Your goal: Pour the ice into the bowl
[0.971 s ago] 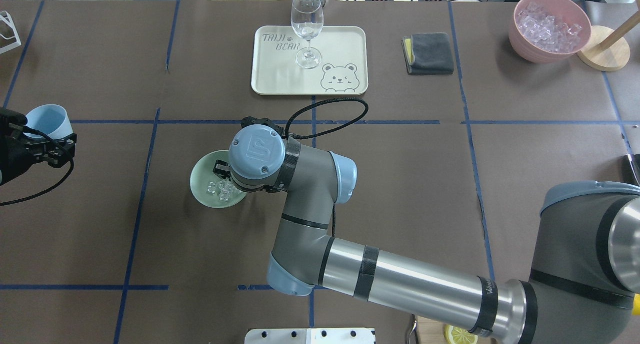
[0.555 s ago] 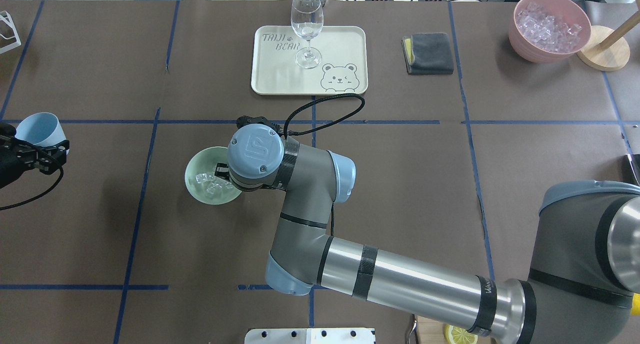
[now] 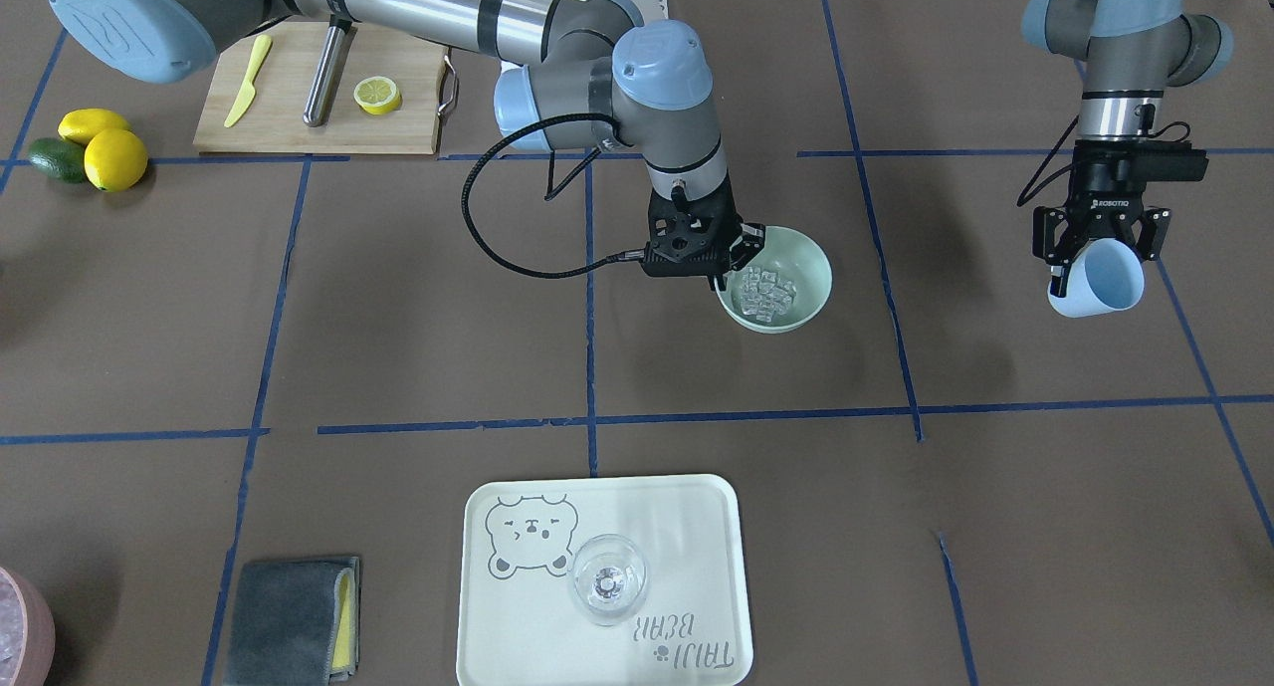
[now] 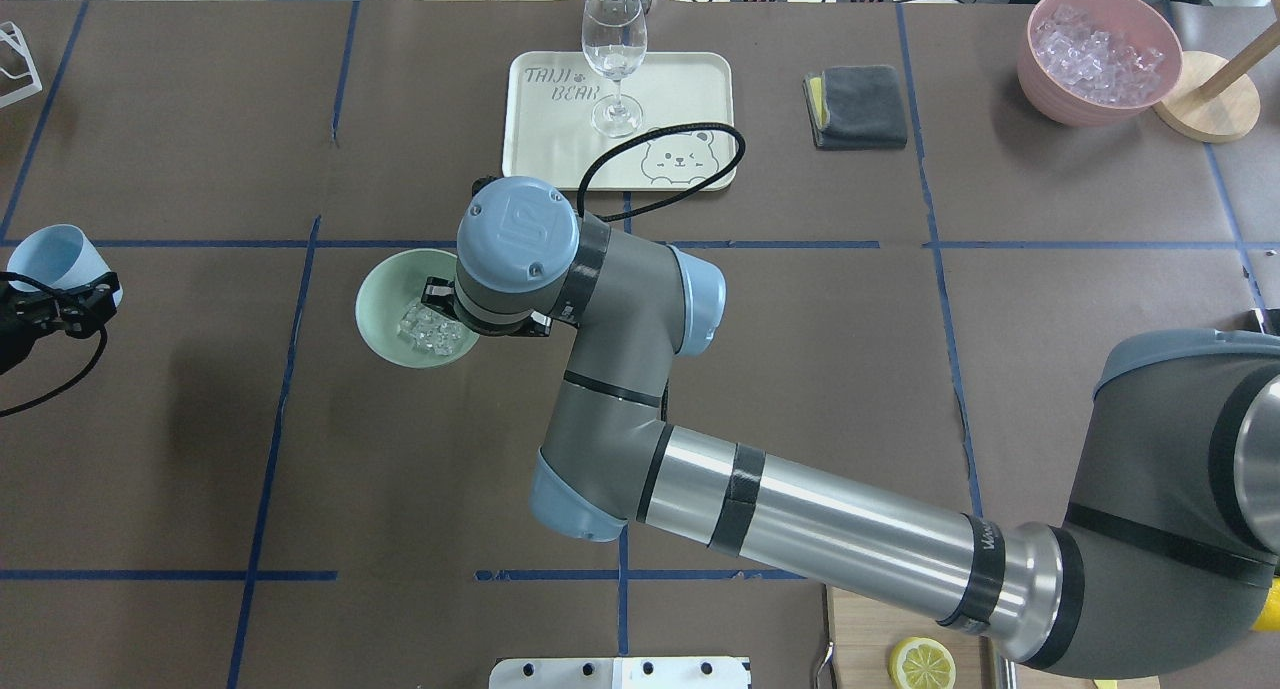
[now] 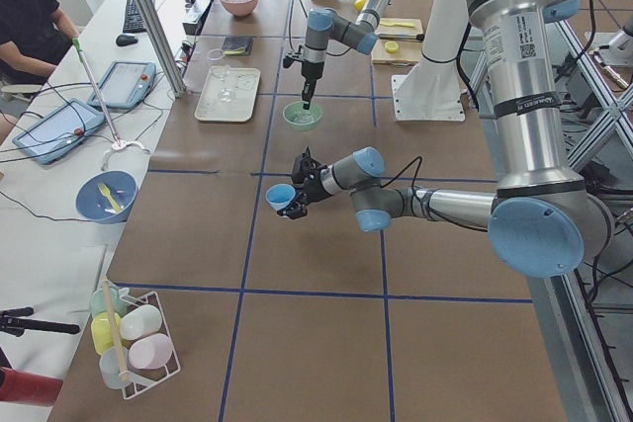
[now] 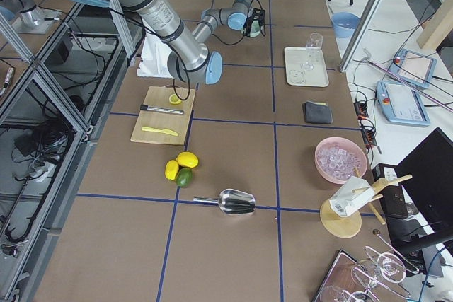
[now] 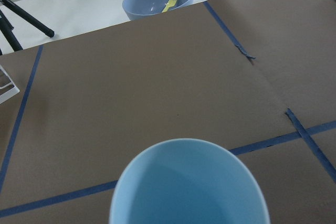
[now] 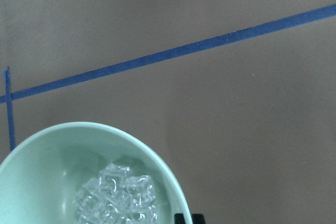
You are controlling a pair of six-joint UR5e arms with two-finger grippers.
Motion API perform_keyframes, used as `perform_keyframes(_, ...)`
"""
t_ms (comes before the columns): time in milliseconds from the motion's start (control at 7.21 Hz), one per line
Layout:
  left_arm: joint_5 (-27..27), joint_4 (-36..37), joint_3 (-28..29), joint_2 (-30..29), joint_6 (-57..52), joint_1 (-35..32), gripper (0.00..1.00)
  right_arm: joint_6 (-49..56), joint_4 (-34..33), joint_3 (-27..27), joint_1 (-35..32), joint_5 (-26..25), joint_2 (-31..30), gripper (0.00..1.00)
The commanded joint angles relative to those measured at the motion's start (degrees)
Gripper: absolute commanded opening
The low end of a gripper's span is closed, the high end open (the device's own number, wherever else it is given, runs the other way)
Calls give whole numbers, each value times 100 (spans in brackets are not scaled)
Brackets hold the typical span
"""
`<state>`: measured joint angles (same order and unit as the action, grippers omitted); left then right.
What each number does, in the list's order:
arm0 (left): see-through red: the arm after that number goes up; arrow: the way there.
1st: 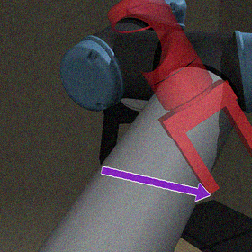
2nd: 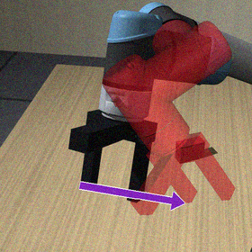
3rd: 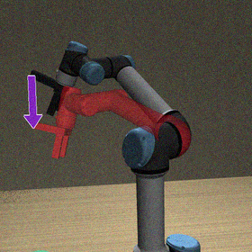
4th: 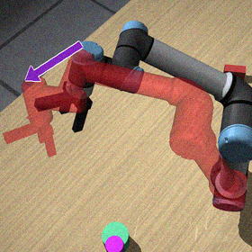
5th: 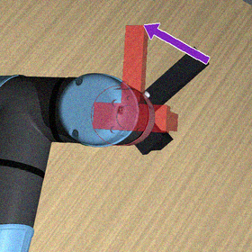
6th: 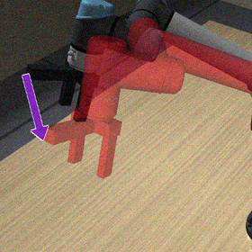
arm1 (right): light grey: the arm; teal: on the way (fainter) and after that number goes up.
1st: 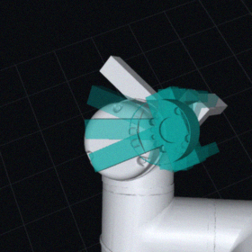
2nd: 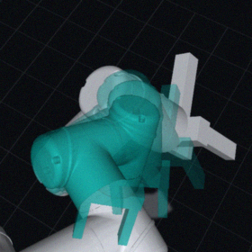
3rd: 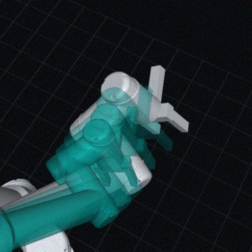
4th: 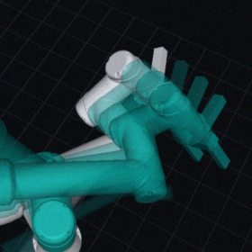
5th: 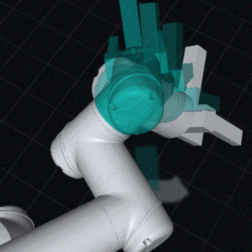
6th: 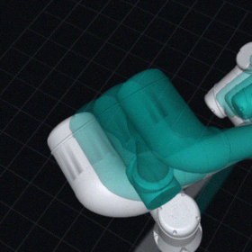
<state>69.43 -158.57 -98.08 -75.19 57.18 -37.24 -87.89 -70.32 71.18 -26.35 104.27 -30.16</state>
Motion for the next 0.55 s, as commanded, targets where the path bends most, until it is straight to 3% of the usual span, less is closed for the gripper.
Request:
perform_keyframes(0, -602, -271, 210, 4, 458, 390, 0, 0, -541, 552, -300, 364, -16, 0)
perform_keyframes(139, -1224, -254, 297, 13, 756, 880, 0, 0, -866, 868, -405, 453, -59, 0)
perform_keyframes(416, -1860, -227, 525, 4, 1057, 1428, 0, 9, -1237, 1614, -564, 480, -514, 0)
